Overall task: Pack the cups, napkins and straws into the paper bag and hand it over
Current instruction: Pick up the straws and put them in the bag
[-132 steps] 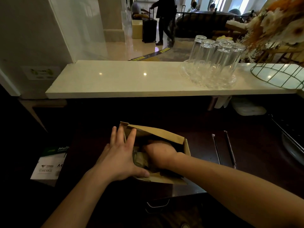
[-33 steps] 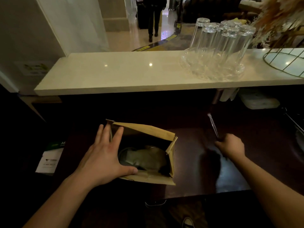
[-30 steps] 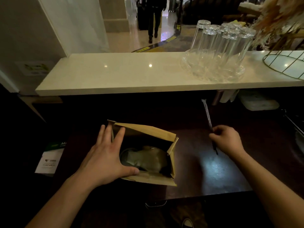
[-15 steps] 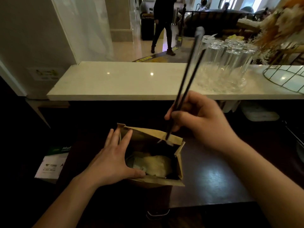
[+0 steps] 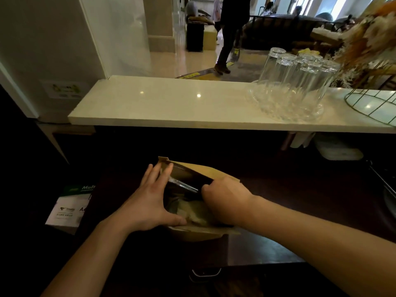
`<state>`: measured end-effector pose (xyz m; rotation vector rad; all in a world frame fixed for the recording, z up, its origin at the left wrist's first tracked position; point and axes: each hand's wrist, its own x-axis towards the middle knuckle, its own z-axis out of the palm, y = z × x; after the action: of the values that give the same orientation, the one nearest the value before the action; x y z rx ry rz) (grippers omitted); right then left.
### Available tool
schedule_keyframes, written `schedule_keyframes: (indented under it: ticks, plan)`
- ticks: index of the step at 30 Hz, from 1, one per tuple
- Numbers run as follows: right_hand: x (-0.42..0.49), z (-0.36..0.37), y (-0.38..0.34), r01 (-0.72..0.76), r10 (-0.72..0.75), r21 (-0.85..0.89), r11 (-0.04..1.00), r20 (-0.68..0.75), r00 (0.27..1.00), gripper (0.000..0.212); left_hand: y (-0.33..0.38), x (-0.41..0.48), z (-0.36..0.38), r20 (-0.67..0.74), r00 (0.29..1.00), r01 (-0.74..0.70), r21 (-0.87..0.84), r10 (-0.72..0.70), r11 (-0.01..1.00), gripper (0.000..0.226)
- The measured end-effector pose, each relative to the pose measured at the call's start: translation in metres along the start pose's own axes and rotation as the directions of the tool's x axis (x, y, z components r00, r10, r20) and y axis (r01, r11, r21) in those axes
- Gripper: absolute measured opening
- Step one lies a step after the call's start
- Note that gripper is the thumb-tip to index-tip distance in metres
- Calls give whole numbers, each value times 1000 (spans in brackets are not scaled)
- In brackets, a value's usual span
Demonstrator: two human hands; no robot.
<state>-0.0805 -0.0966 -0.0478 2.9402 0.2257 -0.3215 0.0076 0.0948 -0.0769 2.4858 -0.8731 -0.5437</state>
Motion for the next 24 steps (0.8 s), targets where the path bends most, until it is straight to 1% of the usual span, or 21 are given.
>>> schedule_keyframes:
  ticks: [3, 5, 9, 14, 19, 24]
  plan:
    - [9, 11, -9, 32, -22, -103, 994, 92, 995, 16, -2, 0, 0, 4, 1000, 8, 16, -8, 1000, 138]
    - [17, 20, -16, 46, -27, -116, 992, 164, 986, 15, -2, -1, 0, 14, 1000, 7, 42, -8, 999, 138]
    - [33, 26, -18, 37, -31, -21, 999, 254, 967, 11, 3, -1, -2, 30, 999, 14, 76, -17, 997, 137]
    - [43, 34, -10, -12, -22, 92, 996, 361, 932, 18, 2, -2, -2, 35, 999, 4, 119, -8, 993, 136]
    - [47, 44, -3, -46, -15, 160, 986, 358, 934, 18, 2, -2, -1, 30, 1000, -6, 135, 2, 991, 136]
    - [46, 47, 1, -61, 4, 201, 978, 269, 963, 20, 2, -1, -2, 27, 1000, -6, 134, 2, 991, 137]
